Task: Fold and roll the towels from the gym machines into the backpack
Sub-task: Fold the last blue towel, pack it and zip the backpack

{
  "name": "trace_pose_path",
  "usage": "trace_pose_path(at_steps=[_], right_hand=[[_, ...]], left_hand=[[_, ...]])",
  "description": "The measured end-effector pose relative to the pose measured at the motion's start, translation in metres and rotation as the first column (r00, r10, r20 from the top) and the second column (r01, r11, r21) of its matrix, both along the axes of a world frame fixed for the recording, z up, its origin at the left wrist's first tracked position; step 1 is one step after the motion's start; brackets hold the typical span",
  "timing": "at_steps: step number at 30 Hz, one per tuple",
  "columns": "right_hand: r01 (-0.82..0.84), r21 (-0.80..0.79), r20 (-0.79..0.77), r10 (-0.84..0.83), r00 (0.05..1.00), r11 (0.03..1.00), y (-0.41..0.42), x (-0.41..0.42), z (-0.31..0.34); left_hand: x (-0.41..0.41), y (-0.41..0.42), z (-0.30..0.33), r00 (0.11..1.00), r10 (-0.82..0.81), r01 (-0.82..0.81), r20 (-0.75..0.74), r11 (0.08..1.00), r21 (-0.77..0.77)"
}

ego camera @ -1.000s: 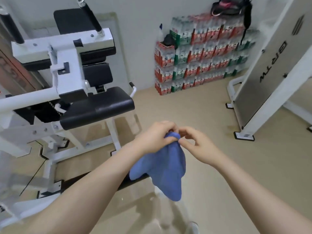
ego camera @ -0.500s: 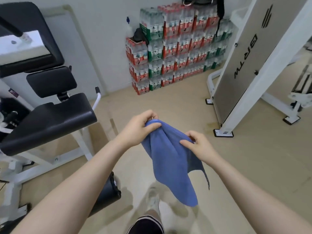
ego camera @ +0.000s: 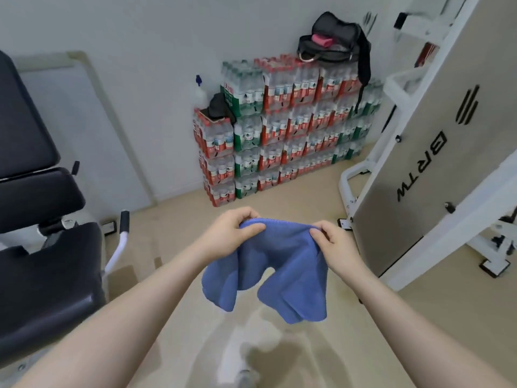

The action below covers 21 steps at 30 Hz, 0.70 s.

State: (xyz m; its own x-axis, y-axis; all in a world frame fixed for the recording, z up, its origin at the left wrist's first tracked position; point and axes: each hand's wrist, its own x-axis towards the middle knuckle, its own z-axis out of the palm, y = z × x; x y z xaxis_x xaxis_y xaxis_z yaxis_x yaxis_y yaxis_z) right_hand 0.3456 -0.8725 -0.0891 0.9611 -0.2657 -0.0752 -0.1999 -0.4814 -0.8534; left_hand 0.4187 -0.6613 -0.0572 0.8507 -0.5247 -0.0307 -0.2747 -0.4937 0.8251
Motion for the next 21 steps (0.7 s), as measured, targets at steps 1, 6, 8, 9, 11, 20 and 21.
trace_pose_path(at_steps=[1,6,8,9,11,20,21], right_hand=[[0.014,0.014,0.027,-0.014,1.0,1.0,-0.005,0.022,0.004],[0.087,-0.025,0.11,-0.084,0.99,0.996,-0.039,0.113,-0.001],[0.113,-0.047,0.114,-0.107,0.988,0.992,-0.058,0.151,-0.004],[0.121,-0.048,0.115,-0.115,0.987,0.991,-0.069,0.172,-0.005],[0.127,-0.044,0.113,-0.121,0.986,0.991,-0.092,0.215,-0.008],[0.004,-0.078,0.154,0.008,0.988,0.997,-0.224,0.434,0.014],[-0.011,-0.074,0.158,0.023,0.987,0.997,-0.239,0.459,0.021]], left_hand=[[0.022,-0.005,0.003,1.0,0.015,-0.015,0.011,1.0,-0.017],[0.113,-0.041,-0.006,0.993,0.085,-0.092,-0.076,0.992,-0.091],[0.148,-0.059,-0.013,0.992,0.109,-0.114,-0.071,0.99,-0.078],[0.167,-0.069,-0.017,0.99,0.13,-0.134,-0.057,0.988,-0.075],[0.207,-0.09,-0.024,0.985,0.173,-0.175,-0.028,0.981,-0.086],[0.411,-0.22,-0.018,0.956,0.293,-0.292,-0.016,0.945,-0.144],[0.434,-0.233,-0.013,0.951,0.309,-0.308,-0.021,0.936,-0.171]])
